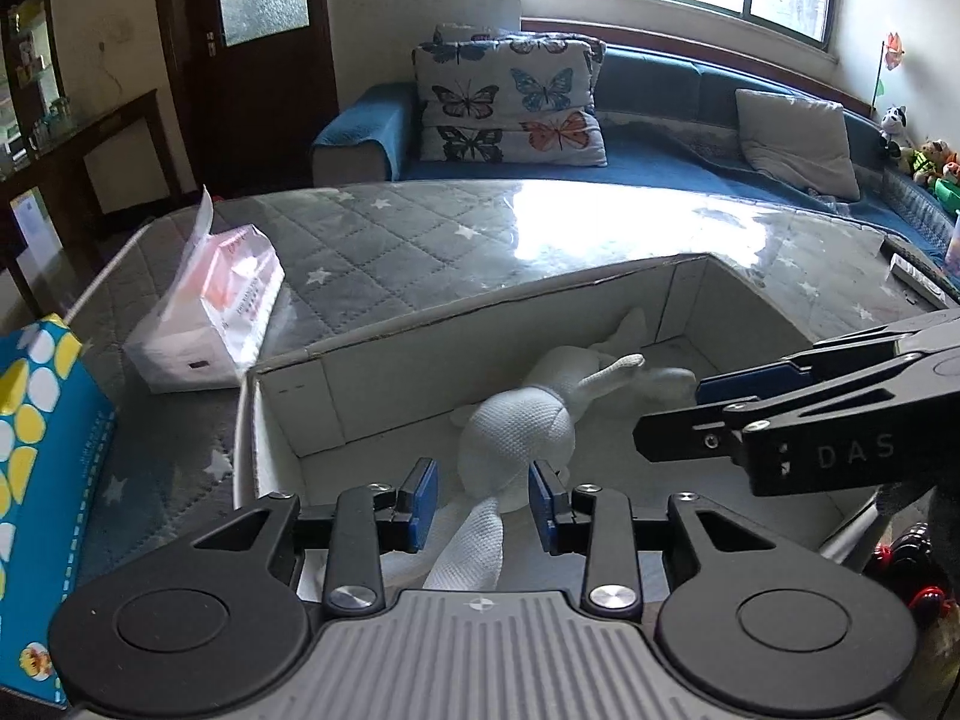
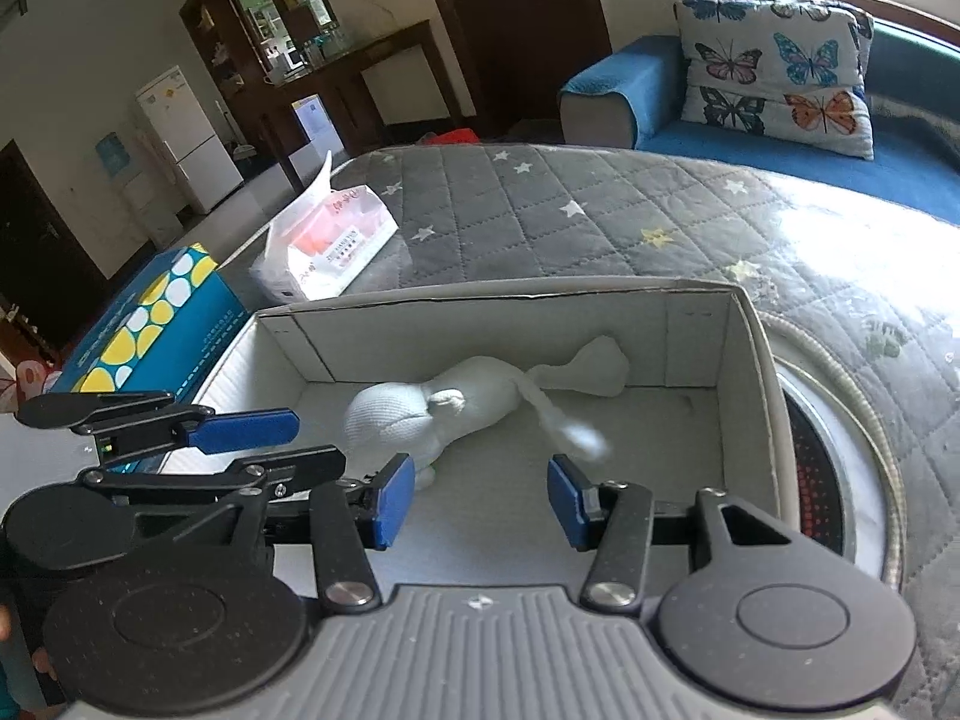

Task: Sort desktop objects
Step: 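Carry the bunny with the left tool over the white box and release, then withdraw the left tool from the box toward the green alien toy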

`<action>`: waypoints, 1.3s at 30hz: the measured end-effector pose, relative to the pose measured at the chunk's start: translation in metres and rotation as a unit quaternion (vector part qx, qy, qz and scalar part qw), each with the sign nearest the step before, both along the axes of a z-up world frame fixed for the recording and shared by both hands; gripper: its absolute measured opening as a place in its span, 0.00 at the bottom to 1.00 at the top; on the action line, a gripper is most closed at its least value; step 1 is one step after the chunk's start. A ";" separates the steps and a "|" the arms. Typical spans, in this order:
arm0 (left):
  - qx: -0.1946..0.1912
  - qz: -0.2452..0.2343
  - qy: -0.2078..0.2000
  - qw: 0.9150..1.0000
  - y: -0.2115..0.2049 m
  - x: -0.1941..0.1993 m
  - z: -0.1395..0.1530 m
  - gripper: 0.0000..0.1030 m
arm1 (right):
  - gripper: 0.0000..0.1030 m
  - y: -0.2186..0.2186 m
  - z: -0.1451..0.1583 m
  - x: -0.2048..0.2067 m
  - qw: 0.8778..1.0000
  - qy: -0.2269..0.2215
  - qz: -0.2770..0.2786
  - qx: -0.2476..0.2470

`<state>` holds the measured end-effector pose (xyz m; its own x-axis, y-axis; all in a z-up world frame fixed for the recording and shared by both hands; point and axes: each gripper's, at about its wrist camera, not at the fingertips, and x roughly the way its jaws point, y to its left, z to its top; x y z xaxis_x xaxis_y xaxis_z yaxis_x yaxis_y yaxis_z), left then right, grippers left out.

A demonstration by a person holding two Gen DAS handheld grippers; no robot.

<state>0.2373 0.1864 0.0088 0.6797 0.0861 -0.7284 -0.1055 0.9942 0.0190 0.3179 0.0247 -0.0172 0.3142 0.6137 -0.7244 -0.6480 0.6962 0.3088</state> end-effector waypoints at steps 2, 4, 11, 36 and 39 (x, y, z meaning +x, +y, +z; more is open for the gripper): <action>0.003 0.002 -0.009 1.000 -0.003 -0.005 0.006 0.35 | 0.55 -0.003 0.006 -0.004 1.000 -0.005 -0.001 0.003; 0.003 0.001 -0.017 1.000 -0.007 -0.012 0.012 0.35 | 0.58 -0.008 0.012 -0.010 1.000 -0.014 0.000 0.002; -0.002 -0.007 -0.036 0.999 -0.025 -0.035 0.027 0.35 | 0.69 -0.032 0.032 -0.035 0.999 -0.040 0.006 0.001; -0.064 -0.116 -0.020 0.991 -0.145 -0.105 0.011 0.35 | 0.86 -0.177 0.055 -0.142 0.992 -0.118 -0.031 -0.010; -0.076 -0.138 -0.012 0.988 -0.160 -0.110 0.005 0.35 | 0.88 -0.195 0.050 -0.159 0.991 -0.127 -0.040 -0.022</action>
